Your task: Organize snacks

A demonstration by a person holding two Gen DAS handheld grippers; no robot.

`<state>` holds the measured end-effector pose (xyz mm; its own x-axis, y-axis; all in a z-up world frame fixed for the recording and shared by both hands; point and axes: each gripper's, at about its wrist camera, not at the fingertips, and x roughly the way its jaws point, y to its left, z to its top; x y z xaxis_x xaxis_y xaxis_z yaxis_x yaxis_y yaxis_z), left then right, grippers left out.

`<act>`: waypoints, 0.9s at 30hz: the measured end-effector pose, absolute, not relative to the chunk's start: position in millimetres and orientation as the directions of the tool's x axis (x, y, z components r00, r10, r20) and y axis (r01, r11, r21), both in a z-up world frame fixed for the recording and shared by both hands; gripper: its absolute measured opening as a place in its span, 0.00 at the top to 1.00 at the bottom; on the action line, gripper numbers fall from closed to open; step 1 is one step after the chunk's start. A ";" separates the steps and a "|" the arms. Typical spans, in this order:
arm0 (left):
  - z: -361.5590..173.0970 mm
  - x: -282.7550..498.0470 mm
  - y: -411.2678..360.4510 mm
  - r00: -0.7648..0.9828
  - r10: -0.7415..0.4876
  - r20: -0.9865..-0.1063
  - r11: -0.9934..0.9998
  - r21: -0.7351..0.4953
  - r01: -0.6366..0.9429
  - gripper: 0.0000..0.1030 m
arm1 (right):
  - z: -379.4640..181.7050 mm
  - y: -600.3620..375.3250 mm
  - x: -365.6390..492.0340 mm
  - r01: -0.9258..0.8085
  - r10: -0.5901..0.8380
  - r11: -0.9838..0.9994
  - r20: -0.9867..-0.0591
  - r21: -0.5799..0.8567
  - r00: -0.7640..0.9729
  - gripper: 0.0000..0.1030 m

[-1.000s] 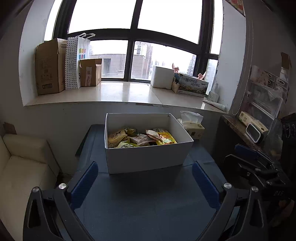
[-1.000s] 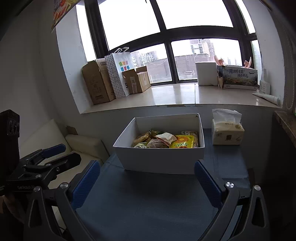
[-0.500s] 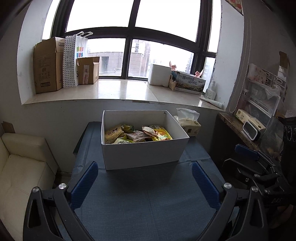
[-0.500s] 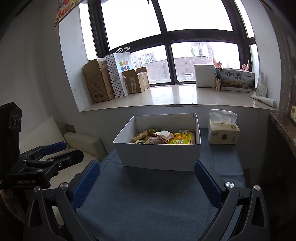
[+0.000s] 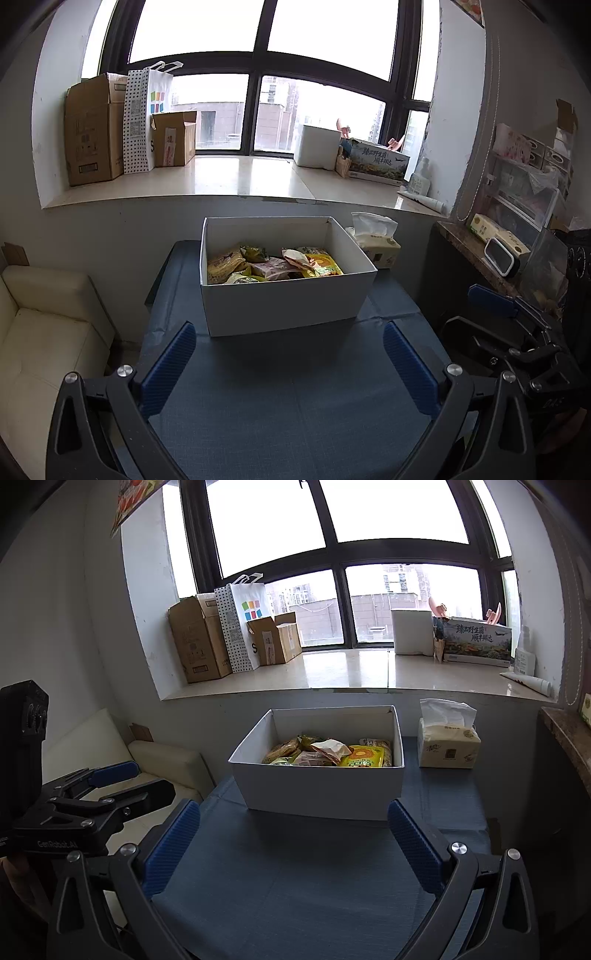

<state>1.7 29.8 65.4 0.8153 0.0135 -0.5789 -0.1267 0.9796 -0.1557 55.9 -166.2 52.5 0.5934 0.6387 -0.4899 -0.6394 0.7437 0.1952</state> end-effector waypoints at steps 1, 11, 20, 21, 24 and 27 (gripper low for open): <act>65.3 1.9 29.6 0.815 0.013 -0.580 0.980 -0.155 -0.126 0.00 | 52.7 -165.7 55.7 -0.639 0.639 0.744 -0.490 0.196 0.593 0.00; 64.5 2.9 29.0 0.812 0.008 -0.583 0.981 -0.152 -0.118 0.00 | 52.8 -163.9 53.9 -0.641 0.639 0.743 -0.492 0.194 0.592 0.00; 64.0 1.9 29.3 0.812 0.008 -0.584 0.981 -0.155 -0.121 0.00 | 52.7 -164.8 54.1 -0.643 0.644 0.740 -0.490 0.201 0.588 0.00; 63.9 2.0 29.3 0.812 0.008 -0.584 0.981 -0.155 -0.121 0.00 | 52.7 -164.4 54.5 -0.643 0.644 0.739 -0.491 0.201 0.587 0.00; 64.1 1.9 29.4 0.812 0.008 -0.583 0.981 -0.155 -0.120 0.00 | 52.5 -164.4 54.2 -0.643 0.645 0.739 -0.490 0.202 0.586 0.00; 63.7 2.2 29.5 0.812 0.007 -0.584 0.981 -0.155 -0.120 0.00 | 52.4 -164.2 54.2 -0.642 0.643 0.740 -0.492 0.201 0.587 0.00</act>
